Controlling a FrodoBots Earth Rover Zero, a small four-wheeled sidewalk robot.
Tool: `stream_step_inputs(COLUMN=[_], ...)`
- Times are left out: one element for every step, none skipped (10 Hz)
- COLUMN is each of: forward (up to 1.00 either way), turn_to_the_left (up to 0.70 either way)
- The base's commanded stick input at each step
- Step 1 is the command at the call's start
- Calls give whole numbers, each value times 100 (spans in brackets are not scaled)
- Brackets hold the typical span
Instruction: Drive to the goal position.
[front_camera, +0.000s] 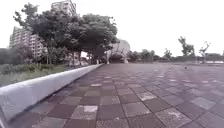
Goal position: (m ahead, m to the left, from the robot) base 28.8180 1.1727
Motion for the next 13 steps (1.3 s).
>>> stream_step_inputs(forward=[100, 100, 100, 100, 100, 100, 100, 100, 100, 100, 100, 100, 100], turn_to_the_left=[-29, -40, -40, -4, 0, 0, 0, 0, 0, 0, 0, 0, 0])
